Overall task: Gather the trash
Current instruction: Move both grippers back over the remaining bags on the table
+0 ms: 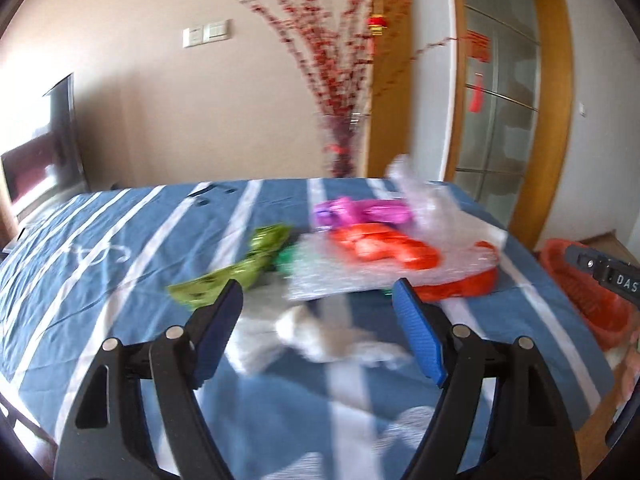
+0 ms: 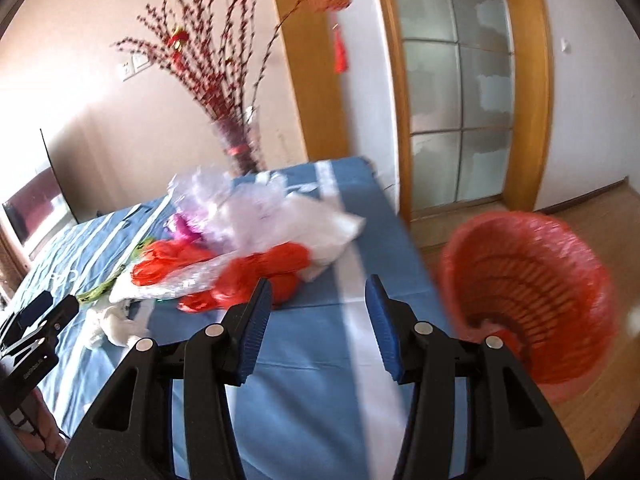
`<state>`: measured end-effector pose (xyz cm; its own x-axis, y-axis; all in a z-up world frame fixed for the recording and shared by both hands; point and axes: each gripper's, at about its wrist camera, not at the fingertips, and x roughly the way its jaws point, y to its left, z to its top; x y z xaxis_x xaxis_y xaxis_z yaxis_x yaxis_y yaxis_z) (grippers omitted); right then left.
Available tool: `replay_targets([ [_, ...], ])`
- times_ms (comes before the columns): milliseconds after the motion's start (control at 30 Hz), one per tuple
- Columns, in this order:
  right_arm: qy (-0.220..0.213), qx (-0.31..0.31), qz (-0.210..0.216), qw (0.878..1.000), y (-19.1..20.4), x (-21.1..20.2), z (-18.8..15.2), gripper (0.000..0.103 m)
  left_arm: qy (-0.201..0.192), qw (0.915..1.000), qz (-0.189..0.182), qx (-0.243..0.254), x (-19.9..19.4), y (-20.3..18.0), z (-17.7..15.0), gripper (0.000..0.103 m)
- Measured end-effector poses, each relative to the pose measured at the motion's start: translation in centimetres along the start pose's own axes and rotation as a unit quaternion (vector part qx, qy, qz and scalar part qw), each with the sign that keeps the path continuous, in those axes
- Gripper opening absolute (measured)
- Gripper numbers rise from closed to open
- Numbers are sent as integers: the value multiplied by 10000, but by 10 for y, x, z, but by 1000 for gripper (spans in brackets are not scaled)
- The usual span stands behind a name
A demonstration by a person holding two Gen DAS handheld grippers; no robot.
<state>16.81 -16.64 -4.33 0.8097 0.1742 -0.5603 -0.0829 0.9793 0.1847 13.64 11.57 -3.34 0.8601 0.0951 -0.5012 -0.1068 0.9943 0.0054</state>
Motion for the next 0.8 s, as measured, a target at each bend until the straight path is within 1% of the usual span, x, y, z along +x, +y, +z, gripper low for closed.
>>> replay_targets([
  [167,214,-61,13,9998,25,34,3,49,39,9995,244,-195,2,35,-5,76],
  [300,388,-70,58,9992,41,61,5,49,80,9988,386,-276,6,54,-7,76],
  [467,774,-120,-9,9969,54,91,0,49,137,9980,478,-403,13,75,-8,76],
  [533,863,-86,2,9962,55,96,-4,50,171,9976,508,-445,16,81,-8,76],
  [567,862,-84,-12,9962,56,97,-5,53,188,9975,513,-458,17,83,-9,76],
  [667,875,-156,-67,9960,60,102,-6,55,247,9971,547,-478,22,87,-11,76],
  [733,883,-213,-96,9958,61,104,-7,55,288,9969,547,-493,25,88,-12,76],
  [800,904,-296,-125,9954,64,107,-7,53,326,9967,550,-504,27,89,-12,76],
])
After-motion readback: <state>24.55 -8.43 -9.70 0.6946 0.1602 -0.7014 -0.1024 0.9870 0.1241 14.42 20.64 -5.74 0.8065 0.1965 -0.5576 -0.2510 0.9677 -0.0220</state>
